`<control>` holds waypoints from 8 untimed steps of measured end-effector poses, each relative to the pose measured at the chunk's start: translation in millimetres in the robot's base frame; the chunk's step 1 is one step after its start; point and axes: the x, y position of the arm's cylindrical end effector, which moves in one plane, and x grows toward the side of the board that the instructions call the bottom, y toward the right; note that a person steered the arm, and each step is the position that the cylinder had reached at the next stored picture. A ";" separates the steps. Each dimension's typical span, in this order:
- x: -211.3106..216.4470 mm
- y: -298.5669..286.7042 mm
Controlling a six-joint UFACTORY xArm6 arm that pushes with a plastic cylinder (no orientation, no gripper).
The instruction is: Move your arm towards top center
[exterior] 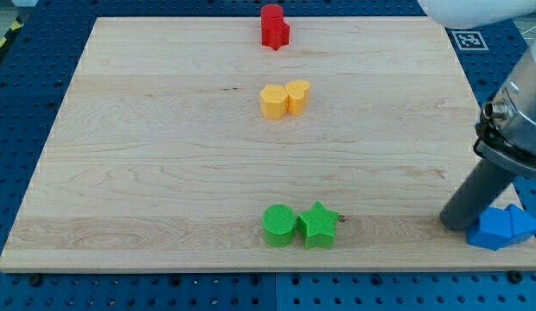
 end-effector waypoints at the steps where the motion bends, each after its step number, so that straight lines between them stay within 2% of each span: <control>1: -41.9 -19.5; 2: -48.4 -24.1; 3: -59.0 -62.7; 5: -100.5 -184.6; 6: -93.9 -268.2; 7: -77.1 -319.8; 8: -61.5 -332.5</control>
